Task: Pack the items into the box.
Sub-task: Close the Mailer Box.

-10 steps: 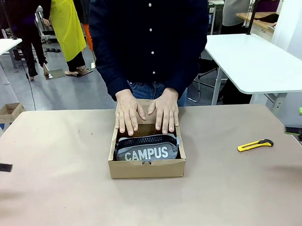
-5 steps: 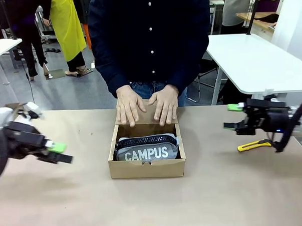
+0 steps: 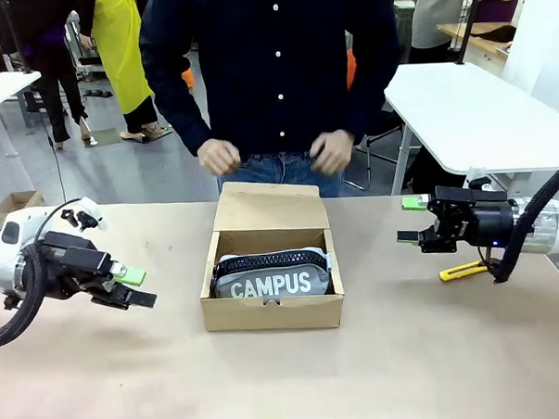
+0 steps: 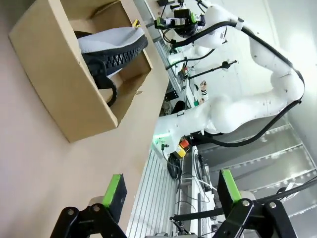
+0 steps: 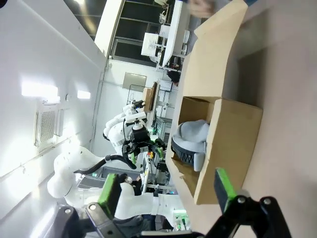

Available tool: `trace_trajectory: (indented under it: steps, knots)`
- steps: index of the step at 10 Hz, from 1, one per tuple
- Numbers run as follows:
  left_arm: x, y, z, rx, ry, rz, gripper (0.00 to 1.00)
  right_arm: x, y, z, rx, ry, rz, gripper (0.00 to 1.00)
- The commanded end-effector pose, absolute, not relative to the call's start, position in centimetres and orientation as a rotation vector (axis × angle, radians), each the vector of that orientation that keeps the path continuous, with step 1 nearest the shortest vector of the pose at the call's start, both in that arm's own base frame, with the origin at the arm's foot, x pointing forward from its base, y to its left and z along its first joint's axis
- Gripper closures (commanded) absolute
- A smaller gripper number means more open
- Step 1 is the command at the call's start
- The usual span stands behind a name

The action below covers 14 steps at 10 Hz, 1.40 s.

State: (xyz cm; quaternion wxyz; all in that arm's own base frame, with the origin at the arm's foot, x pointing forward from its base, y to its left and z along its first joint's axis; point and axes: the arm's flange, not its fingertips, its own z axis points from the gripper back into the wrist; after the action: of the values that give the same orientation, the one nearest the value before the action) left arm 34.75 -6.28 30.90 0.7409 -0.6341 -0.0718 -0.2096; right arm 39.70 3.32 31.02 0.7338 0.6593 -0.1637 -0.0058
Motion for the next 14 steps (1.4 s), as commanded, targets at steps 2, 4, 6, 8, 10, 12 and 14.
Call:
trace_trajectory:
  steps: [2, 4, 6, 8, 10, 12, 14]
  knots:
    - [37.5, -7.3, 31.5, -1.358, -0.235, -0.313, 0.04, 43.0, 8.9, 31.9, 1.267, -0.26, -0.093, 0.0]
    - [43.6, -7.7, 32.2, -1.33, -0.228, -0.203, 0.04, 45.9, 11.5, 32.1, 1.207, -0.29, -0.128, 0.0]
    - [49.3, -9.0, 32.2, -1.294, -0.196, -0.171, 0.04, 47.9, 13.9, 31.9, 1.151, -0.284, -0.156, 0.0]
    - [53.9, -10.6, 30.7, -1.292, -0.133, -0.14, 0.04, 50.9, 15.3, 31.4, 1.094, -0.253, -0.159, 0.0]
    - [56.4, -11.6, 29.4, -1.301, -0.105, -0.136, 0.04, 53.4, 16.6, 30.4, 1.08, -0.213, -0.135, 0.0]
    - [57.0, -12.3, 27.8, -1.298, -0.105, -0.123, 0.04, 55.0, 17.1, 28.9, 1.103, -0.171, -0.105, 0.0]
    - [58.1, -13.5, 26.7, -1.344, -0.142, -0.174, 0.04, 55.9, 17.4, 27.7, 1.16, -0.144, -0.077, 0.0]
